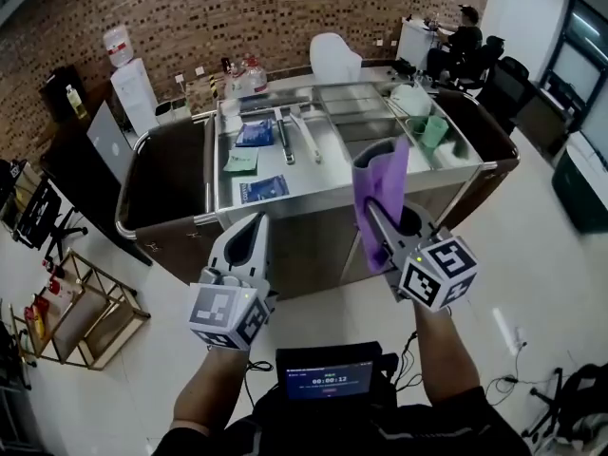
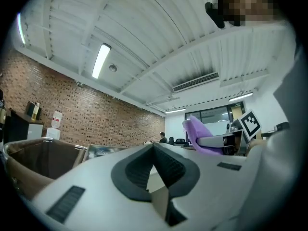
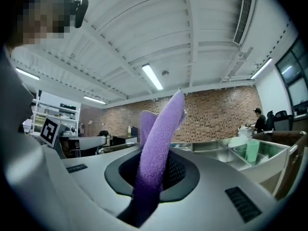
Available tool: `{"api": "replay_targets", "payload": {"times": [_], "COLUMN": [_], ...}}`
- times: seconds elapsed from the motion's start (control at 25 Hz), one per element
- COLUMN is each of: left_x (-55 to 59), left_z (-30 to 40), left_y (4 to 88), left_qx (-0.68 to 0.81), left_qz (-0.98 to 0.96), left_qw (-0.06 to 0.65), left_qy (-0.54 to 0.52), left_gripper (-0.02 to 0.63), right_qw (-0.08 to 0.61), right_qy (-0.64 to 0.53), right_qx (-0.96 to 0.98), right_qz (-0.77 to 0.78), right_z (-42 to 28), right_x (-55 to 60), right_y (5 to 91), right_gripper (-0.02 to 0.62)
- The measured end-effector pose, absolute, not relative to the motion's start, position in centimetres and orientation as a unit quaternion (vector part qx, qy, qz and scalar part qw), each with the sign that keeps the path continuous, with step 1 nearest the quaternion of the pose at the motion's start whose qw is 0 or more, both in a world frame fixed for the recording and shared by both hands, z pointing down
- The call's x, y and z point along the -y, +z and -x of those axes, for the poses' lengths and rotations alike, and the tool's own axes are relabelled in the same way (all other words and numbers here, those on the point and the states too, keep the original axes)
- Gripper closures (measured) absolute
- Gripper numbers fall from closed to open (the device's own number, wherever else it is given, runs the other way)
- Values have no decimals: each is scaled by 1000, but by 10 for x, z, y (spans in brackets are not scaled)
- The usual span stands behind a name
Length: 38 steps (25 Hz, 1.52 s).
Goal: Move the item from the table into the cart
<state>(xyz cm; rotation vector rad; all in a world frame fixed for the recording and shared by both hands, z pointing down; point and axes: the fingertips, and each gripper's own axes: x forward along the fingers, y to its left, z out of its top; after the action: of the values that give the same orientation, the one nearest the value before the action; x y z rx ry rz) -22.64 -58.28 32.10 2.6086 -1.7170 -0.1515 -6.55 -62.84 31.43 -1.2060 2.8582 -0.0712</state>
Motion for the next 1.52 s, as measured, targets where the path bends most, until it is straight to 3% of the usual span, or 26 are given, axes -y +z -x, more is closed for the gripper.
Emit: {"api": "replay_targets", "payload": {"times": [0.68, 1.2, 1.52], "left_x": [809, 941, 1029], "left_z": [74, 114, 137], "left_y": [275, 202, 216], "left_qx": [532, 534, 574], "left_qz": [-846, -845, -818], "left_qw": [8, -13, 39], "left_qy": [-39, -20, 9], "left_gripper": [606, 606, 606], "right_qw": [13, -69, -150], "right_qy": [13, -5, -69], "right_qx": [-922, -933, -925], "right_qz": [387, 352, 342], "right_z": [-84, -12, 28], "right_x": [842, 1007, 1129], "right_y": [254, 192, 221], "right_gripper": [561, 561, 561]}}
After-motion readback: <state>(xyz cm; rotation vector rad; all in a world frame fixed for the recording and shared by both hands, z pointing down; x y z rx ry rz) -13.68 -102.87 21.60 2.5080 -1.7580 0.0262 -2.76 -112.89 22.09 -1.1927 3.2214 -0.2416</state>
